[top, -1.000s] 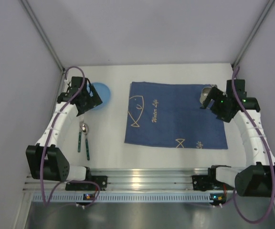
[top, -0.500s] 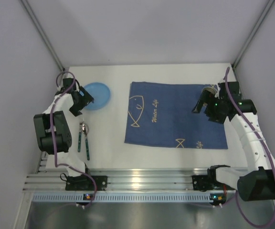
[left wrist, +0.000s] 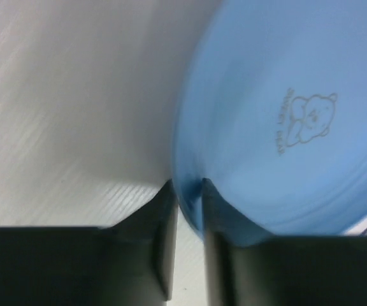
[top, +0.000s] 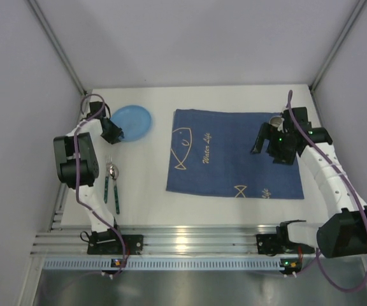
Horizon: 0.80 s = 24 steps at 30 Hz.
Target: Set the dinner table for one person
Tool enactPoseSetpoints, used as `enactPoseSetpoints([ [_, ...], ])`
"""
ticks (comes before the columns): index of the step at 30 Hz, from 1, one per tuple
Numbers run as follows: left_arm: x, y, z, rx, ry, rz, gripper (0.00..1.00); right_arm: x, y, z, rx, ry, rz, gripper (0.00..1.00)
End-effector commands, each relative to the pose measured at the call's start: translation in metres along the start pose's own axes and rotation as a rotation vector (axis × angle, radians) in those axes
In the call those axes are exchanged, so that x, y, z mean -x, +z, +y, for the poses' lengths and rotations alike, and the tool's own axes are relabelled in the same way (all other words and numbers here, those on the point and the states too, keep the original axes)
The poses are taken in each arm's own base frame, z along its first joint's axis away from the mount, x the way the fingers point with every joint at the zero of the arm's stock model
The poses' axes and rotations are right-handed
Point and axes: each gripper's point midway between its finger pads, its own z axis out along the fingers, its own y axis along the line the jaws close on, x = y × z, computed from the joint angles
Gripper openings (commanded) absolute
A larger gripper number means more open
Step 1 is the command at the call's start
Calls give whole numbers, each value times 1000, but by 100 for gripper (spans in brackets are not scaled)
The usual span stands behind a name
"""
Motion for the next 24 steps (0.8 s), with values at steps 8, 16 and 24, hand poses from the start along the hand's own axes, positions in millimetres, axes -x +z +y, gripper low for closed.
enactPoseSetpoints([
  [8,5,-3,-30,-119,22,40,0,24,-9,8,-6,-31,-79,100],
  [16,2,-98,-103,-344,145,-15,0,50,-35,16,-4,-3,-191,100],
  [24,-104,-156,-201,-424,520,34,0,80,-43,27,2,77,-282,100],
])
